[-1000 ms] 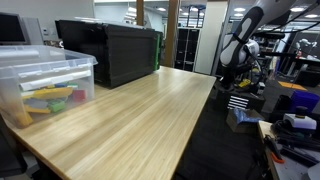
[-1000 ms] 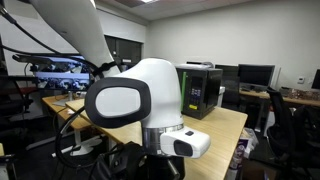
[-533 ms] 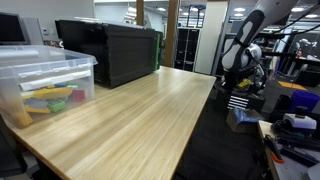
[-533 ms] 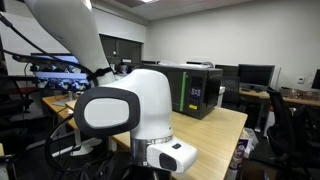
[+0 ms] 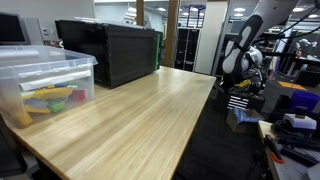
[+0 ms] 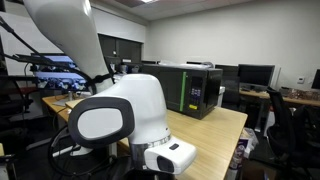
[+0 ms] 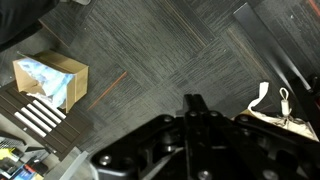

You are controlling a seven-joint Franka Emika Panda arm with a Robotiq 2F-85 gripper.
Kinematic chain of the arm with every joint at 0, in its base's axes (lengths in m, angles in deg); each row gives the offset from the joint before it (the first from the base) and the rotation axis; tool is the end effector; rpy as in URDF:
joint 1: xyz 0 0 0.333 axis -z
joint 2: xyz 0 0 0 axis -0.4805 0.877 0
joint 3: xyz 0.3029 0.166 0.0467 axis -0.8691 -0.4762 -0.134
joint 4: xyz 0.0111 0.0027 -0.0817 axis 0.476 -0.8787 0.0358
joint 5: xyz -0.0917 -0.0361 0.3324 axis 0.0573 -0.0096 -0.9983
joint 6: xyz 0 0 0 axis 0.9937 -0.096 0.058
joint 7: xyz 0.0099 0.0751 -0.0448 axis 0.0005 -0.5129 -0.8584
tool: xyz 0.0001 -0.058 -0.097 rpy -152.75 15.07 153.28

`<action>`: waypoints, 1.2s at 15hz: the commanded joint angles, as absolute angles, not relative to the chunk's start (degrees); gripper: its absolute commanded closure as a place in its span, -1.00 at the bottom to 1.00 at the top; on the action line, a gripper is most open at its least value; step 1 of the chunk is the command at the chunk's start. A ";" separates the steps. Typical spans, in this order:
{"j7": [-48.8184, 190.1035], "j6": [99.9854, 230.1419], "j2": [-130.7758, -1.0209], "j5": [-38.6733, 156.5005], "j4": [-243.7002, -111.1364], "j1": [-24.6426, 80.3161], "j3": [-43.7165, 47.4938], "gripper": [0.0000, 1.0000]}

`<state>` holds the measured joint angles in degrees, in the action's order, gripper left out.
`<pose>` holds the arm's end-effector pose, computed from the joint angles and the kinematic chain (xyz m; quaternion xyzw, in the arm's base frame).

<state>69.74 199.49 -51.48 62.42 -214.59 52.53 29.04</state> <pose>0.3306 -0.4405 0.2388 0.9021 -0.3927 0.0304 0.1762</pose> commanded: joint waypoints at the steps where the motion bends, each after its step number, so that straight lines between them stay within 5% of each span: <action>1: 70.47 201.74 -50.00 60.73 -214.43 52.34 28.86 0.96; 18: 71.04 200.23 -45.42 56.49 -209.38 52.62 27.77 0.97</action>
